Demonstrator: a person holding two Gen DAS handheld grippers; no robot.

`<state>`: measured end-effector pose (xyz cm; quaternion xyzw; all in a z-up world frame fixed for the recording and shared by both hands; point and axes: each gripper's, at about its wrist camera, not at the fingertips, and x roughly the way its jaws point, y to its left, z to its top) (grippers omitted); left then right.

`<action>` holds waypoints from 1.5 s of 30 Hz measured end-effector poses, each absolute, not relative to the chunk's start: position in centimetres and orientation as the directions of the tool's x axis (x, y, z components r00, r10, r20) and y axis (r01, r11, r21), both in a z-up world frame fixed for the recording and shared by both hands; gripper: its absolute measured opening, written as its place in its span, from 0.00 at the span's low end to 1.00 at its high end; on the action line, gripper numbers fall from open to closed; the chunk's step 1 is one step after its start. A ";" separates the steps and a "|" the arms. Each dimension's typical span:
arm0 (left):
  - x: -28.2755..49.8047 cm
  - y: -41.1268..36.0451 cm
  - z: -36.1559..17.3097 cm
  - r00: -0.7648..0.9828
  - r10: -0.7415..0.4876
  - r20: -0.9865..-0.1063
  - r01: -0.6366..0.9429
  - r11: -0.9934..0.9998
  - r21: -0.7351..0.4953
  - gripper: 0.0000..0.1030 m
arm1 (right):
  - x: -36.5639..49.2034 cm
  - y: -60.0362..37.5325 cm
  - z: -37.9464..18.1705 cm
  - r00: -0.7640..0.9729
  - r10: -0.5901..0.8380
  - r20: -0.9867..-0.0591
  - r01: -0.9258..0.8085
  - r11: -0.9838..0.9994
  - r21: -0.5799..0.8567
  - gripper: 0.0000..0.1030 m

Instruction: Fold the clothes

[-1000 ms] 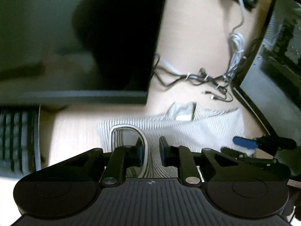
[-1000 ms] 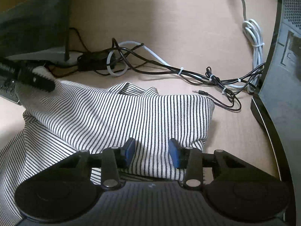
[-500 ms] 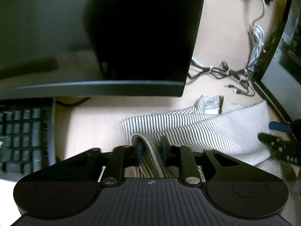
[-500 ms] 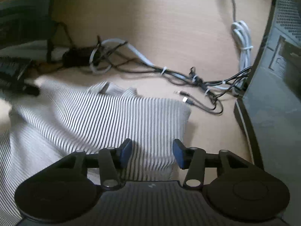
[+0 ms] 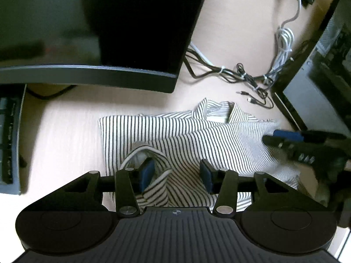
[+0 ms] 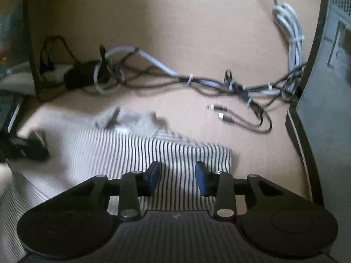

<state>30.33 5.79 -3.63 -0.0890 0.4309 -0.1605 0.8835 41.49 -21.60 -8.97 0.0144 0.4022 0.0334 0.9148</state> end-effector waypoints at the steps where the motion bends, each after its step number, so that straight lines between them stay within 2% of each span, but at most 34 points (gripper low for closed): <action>1: 30.3 5.7 -3.5 0.577 -0.360 -0.733 0.203 0.933 -0.297 0.52 | 42.1 -21.7 -8.5 0.679 0.093 -0.728 -0.046 0.995 0.084 0.39; 2: 30.2 5.6 -3.4 0.577 -0.357 -0.735 0.200 0.934 -0.296 0.53 | 42.6 -21.8 -8.0 0.685 0.113 -0.720 -0.043 0.992 0.115 0.46; 3: 30.2 5.5 -3.2 0.577 -0.353 -0.737 0.197 0.935 -0.294 0.53 | 43.5 -21.8 -8.1 0.684 0.124 -0.719 -0.040 0.990 0.133 0.50; 7: 29.4 5.4 -2.0 0.592 -0.345 -0.729 0.177 0.937 -0.300 0.57 | 46.5 -21.1 -9.4 0.663 0.149 -0.733 -0.058 0.987 0.149 0.51; 9: 28.7 6.3 -1.0 0.606 -0.343 -0.718 0.156 0.936 -0.315 0.67 | 47.1 -20.5 -9.9 0.648 0.160 -0.745 -0.086 0.987 0.137 0.51; 12: 27.6 8.0 0.2 0.628 -0.339 -0.700 0.125 0.932 -0.339 0.73 | 47.9 -19.7 -10.6 0.623 0.175 -0.762 -0.129 0.984 0.121 0.54; 14: 27.3 8.8 0.5 0.638 -0.333 -0.694 0.099 0.930 -0.355 0.75 | 47.5 -18.9 -9.6 0.617 0.196 -0.762 -0.167 0.979 0.117 0.43; 15: 27.1 9.1 0.6 0.641 -0.331 -0.693 0.088 0.928 -0.362 0.76 | 47.1 -18.4 -9.0 0.616 0.204 -0.761 -0.186 0.976 0.110 0.29; 16: 27.0 9.4 0.7 0.643 -0.329 -0.692 0.081 0.927 -0.366 0.76 | 46.6 -17.8 -8.3 0.613 0.213 -0.761 -0.206 0.973 0.106 0.19; 18: 26.7 10.0 0.7 0.647 -0.323 -0.691 0.068 0.926 -0.370 0.77 | 45.8 -16.9 -7.0 0.613 0.235 -0.754 -0.245 0.964 0.101 0.09; 19: 26.6 10.3 0.7 0.647 -0.325 -0.689 0.065 0.925 -0.375 0.77 | 45.0 -16.6 -6.0 0.623 0.242 -0.744 -0.256 0.962 0.099 0.07; 27: 25.4 14.0 1.6 0.664 -0.382 -0.643 0.076 0.890 -0.450 0.85 | 39.4 -20.4 2.1 0.723 0.323 -0.611 -0.308 0.942 0.135 0.05; 29: 25.2 14.9 2.1 0.670 -0.401 -0.625 0.087 0.878 -0.470 0.87 | 39.5 -22.2 1.2 0.725 0.331 -0.604 -0.312 0.939 0.141 0.05; 35: 24.9 16.0 3.8 0.684 -0.441 -0.582 0.146 0.864 -0.483 0.91 | 33.9 -21.0 -1.0 0.681 0.325 -0.656 -0.309 0.940 0.145 0.05; 41: 25.2 14.0 4.2 0.621 -0.515 -0.591 0.255 0.846 -0.469 0.92 | 29.7 -18.7 -4.0 0.650 0.272 -0.709 -0.263 0.956 0.126 0.05; 43: 24.9 13.0 3.6 0.586 -0.535 -0.608 0.292 0.840 -0.457 0.89 | 27.8 -17.9 -4.6 0.633 0.255 -0.731 -0.272 0.957 0.097 0.06; 45: 24.3 11.9 2.6 0.532 -0.546 -0.647 0.334 0.838 -0.433 0.76 | 25.5 -17.3 -4.8 0.611 0.228 -0.758 -0.290 0.956 0.053 0.06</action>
